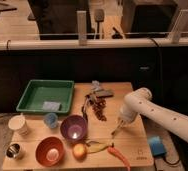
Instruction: Place fork in table surface
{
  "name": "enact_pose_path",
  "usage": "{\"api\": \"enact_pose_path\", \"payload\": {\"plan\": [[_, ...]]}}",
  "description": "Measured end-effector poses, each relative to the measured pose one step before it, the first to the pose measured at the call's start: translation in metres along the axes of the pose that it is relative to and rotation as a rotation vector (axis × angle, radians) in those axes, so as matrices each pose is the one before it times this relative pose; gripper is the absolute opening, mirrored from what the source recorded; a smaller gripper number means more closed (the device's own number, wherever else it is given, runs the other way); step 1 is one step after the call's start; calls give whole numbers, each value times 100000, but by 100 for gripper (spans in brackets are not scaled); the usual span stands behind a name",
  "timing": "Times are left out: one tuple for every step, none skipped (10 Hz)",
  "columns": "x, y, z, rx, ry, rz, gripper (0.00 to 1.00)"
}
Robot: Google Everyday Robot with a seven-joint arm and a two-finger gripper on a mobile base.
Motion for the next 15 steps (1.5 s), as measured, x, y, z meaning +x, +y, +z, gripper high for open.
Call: {"api": "enact_pose_path", "payload": {"plan": [[36,39,123,-85,-490,-185,80],[46,197,192,-694,-801,33,80],[98,49,65,-260,-429,157,80],[94,172,86,-970,-536,253,80],[109,28,0,-698,188,57,80],[62,-321,-317,-845,851,230,80],[57,-201,-341,-1490,894,295,80],[68,-15,-63,-459,390,240,80],[13,44,-3,-109,22,36,80],[13,64,-1,-95,-20,88,80],[-15,-12,19,-22,-24,-38,80],[-17,-42,-5,18,0,-64,80],[8,21,-1,-13,6,26,80],[-16,-7,13,-13,-18,-38,80],[-2,-4,2,17,-3,-1,80]]}}
